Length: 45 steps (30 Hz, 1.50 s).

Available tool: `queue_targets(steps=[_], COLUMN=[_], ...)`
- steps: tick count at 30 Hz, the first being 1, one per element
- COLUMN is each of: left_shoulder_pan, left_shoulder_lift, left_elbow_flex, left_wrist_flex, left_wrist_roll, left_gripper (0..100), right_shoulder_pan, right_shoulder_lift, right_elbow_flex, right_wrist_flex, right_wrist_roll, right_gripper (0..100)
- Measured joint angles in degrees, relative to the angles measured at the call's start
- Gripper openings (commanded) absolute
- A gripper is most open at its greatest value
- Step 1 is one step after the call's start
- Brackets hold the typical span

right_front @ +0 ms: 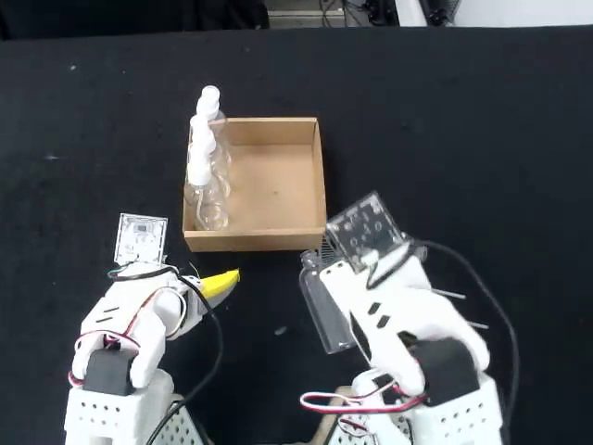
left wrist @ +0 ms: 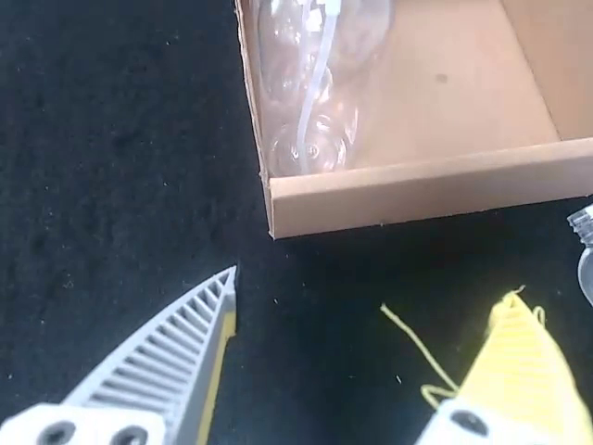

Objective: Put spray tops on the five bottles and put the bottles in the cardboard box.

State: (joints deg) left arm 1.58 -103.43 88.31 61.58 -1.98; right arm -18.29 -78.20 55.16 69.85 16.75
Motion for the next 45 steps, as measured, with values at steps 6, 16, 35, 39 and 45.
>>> queue_targets(steps=[6, 16, 35, 39, 45], left_shoulder_pan=[0.00, 0.00, 0.00, 0.00, -0.09], left_shoulder_lift=[0.09, 0.09, 0.09, 0.00, 0.09], left_elbow_flex=[1.76, 2.11, 2.11, 2.37, 2.99], left_wrist_flex=[-0.09, -0.09, -0.09, -0.09, -0.09], left_wrist_roll=[0.00, 0.00, 0.00, 0.00, -1.58], left_gripper=[36, 36, 36, 36, 36], right_shoulder_pan=[-0.09, -0.35, 15.74, 17.23, 20.57], right_shoulder_lift=[11.34, 13.89, 38.07, 45.27, 49.32], right_elbow_flex=[-2.81, 0.62, -8.09, -8.09, -8.09], right_wrist_flex=[6.15, 6.24, 15.65, 12.13, 10.81], right_wrist_roll=[0.09, 0.44, 43.25, 51.16, 60.48], right_gripper=[20.4, 20.4, 18.0, 18.1, 18.1])
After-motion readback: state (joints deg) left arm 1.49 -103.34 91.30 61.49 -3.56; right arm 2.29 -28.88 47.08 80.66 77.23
